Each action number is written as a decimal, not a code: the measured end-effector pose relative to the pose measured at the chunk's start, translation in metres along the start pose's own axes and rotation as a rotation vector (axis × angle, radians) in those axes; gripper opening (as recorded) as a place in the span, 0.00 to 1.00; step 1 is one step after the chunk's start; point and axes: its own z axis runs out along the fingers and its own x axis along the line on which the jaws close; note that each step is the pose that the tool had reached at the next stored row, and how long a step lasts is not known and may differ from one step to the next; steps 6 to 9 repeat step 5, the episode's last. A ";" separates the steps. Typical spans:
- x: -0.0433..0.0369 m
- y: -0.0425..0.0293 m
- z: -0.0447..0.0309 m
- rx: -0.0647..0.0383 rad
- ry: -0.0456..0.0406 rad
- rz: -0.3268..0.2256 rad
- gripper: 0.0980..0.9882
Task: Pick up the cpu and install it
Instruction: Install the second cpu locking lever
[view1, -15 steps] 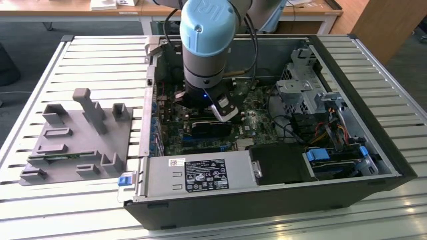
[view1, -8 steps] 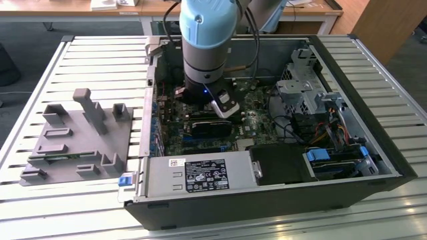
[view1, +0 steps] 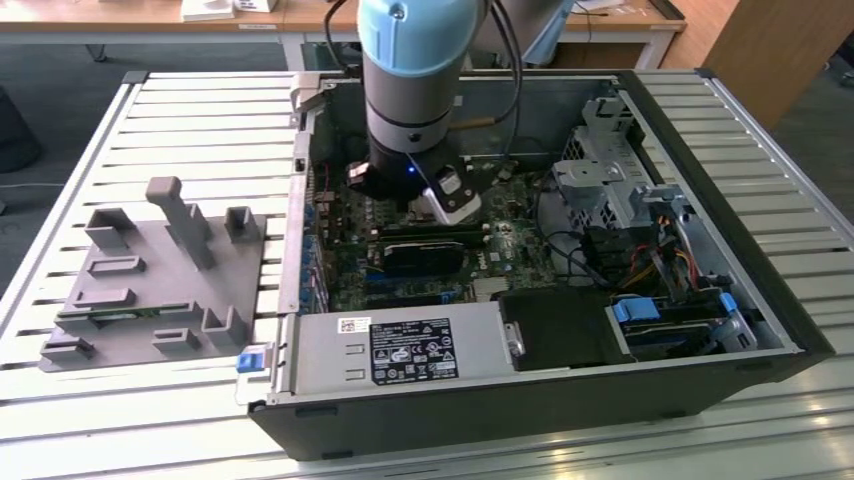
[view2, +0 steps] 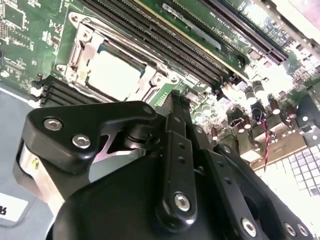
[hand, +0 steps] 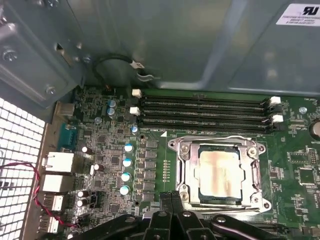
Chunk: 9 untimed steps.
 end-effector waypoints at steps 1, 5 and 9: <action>0.0000 0.0003 -0.0010 0.000 0.0001 0.000 0.01; -0.0001 0.0028 -0.0084 0.000 0.0001 0.000 0.01; -0.0001 0.0028 -0.0084 0.000 0.0001 0.000 0.01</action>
